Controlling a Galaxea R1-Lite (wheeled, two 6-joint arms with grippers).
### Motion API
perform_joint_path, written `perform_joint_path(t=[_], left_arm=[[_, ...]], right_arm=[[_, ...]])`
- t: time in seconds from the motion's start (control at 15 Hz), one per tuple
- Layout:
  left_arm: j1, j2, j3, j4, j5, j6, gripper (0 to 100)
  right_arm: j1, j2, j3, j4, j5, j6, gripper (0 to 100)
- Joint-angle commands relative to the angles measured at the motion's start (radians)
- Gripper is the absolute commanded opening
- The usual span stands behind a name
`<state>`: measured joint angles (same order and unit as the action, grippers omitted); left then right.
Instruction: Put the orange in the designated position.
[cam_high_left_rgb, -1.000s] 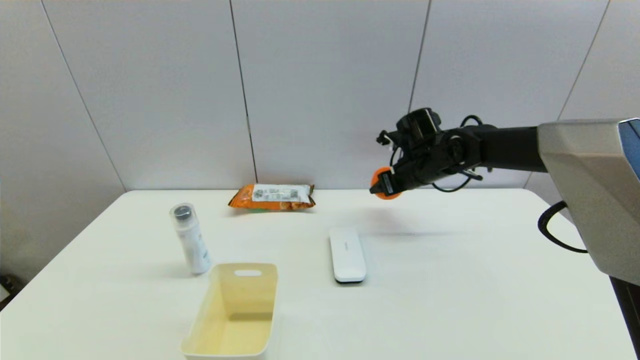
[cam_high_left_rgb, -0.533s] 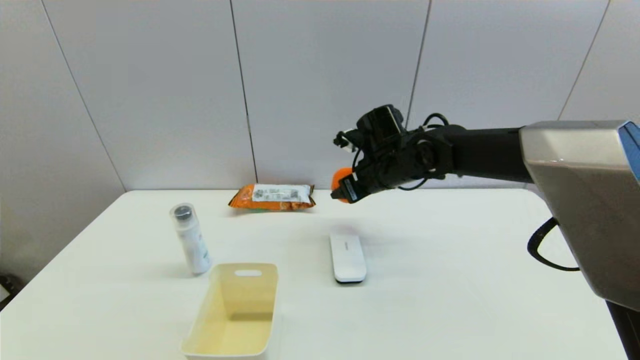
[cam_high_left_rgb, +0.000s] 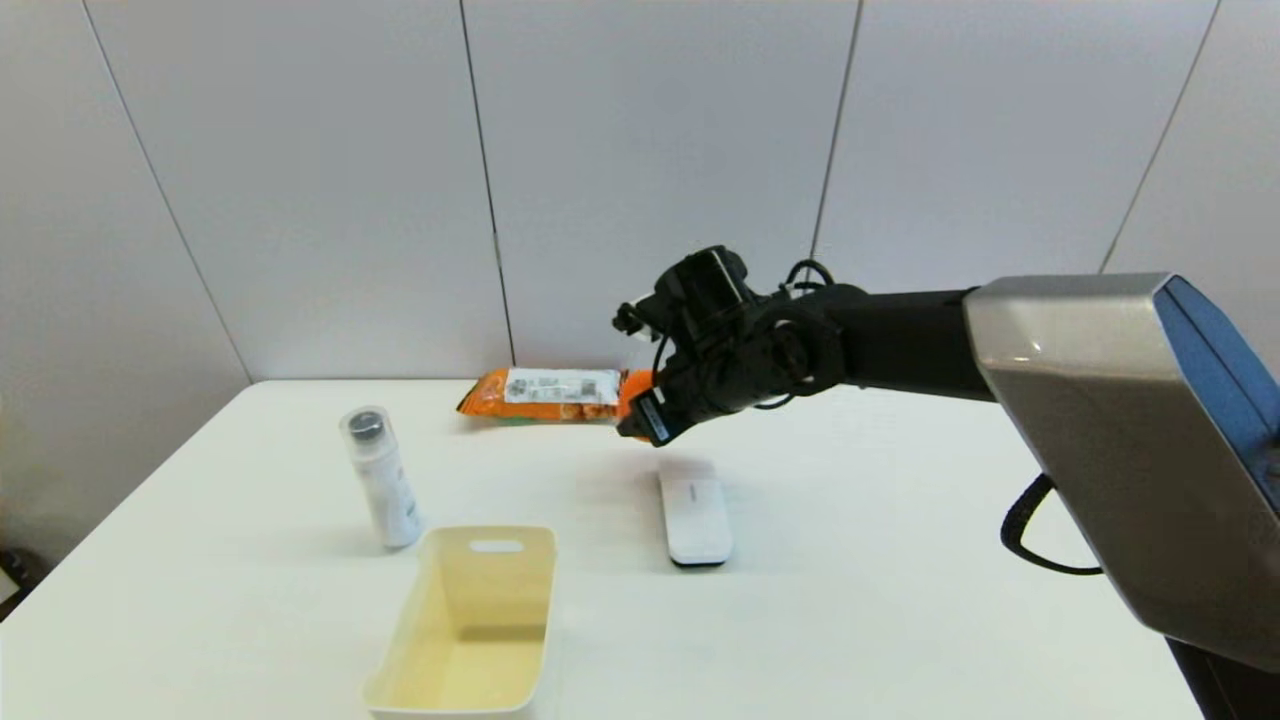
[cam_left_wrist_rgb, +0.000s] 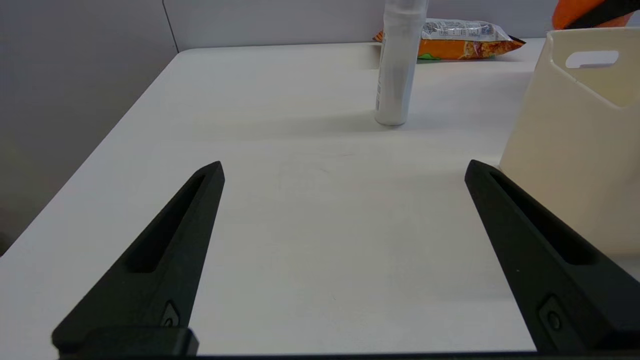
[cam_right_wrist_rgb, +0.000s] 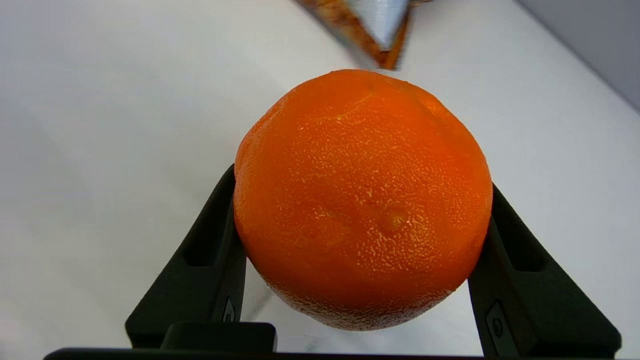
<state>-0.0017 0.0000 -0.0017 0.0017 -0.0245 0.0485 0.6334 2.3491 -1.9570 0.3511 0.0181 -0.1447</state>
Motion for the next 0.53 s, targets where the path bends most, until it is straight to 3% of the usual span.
perform_joint_path(t=[0.07,0.53], left_arm=[[0.000,0.000,0.000,0.000,0.000,0.001,100],[0.000,0.000,0.000,0.000,0.000,0.001,100]], right_arm=[[0.054,0.038,0.000,-0.035,0.002,-0.003,0],[0.104,0.102,-0.005,-0.155,0.005,-0.070,0]])
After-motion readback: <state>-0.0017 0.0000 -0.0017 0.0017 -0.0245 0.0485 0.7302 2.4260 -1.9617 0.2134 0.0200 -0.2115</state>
